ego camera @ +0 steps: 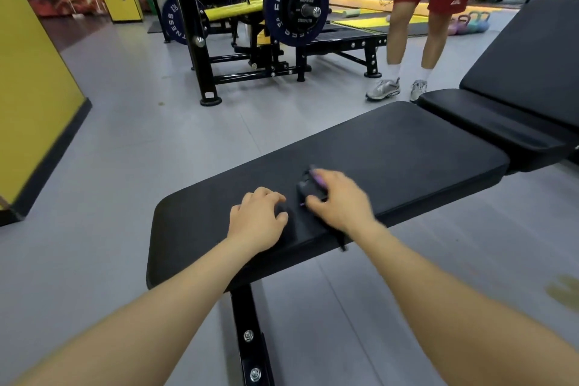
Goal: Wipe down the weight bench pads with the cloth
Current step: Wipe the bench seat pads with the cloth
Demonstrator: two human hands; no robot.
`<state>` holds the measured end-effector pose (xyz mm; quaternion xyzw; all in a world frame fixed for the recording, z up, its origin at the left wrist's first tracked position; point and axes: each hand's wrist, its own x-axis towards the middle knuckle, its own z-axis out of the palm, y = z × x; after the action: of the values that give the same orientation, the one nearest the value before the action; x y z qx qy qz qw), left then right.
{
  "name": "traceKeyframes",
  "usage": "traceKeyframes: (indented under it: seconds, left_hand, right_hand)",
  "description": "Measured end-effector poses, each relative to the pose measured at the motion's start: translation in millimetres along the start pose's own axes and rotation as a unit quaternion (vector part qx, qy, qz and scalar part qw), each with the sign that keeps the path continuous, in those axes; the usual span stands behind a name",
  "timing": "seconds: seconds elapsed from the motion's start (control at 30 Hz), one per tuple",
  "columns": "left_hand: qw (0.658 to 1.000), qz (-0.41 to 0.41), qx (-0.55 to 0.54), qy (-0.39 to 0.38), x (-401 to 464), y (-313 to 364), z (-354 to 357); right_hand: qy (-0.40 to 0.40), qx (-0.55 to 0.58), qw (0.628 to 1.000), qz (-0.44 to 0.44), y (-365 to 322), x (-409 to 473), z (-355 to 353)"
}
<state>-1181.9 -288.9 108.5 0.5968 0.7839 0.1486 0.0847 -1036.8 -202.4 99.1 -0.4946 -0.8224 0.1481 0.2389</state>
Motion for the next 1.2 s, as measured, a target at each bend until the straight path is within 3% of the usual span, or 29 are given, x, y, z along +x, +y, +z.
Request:
traceKeyframes:
  seconds: [0.1,0.17,0.3,0.4,0.6,0.7,0.8,0.9,0.97,1.03,1.2]
  left_hand:
    - [0.999,-0.024,0.029,-0.012,-7,-9,-2]
    - [0.999,-0.03,0.026,-0.032,-12,-16,-1]
    - [0.999,-0.009,0.018,-0.041,-17,-21,2]
    - [0.999,0.0,0.002,-0.041,-17,-24,4]
    - [1.0,0.006,0.009,-0.023,-18,-27,7]
    - [1.0,0.004,0.022,-0.02,-19,-25,6]
    - [1.0,0.0,0.014,-0.021,-18,-24,4]
    - [1.0,0.0,0.014,-0.023,-16,-25,3]
    - [1.0,0.0,0.009,-0.022,-16,-26,5]
    - [1.0,-0.002,0.004,-0.019,-18,-26,7]
    - [1.0,-0.008,-0.003,-0.015,-20,-25,8]
  right_hand:
    - [-0.063,-0.023,0.995,-0.078,-29,-6,22]
    - [-0.041,-0.077,0.992,-0.087,-18,1,10]
    - [0.074,-0.175,0.98,0.051,44,30,-31]
    - [0.05,-0.111,0.986,0.11,45,48,-25]
    - [-0.099,-0.035,0.991,-0.078,-29,30,25]
    - [-0.113,-0.033,0.987,-0.112,-22,8,14]
    - [-0.05,-0.074,0.993,-0.078,21,3,-19]
    - [0.063,-0.097,0.992,0.054,65,3,-50]
    - [0.109,-0.093,0.985,0.094,62,-3,-42]
    - [0.109,-0.076,0.989,0.058,36,-17,-17]
    - [0.009,-0.016,0.997,-0.081,-20,-51,21]
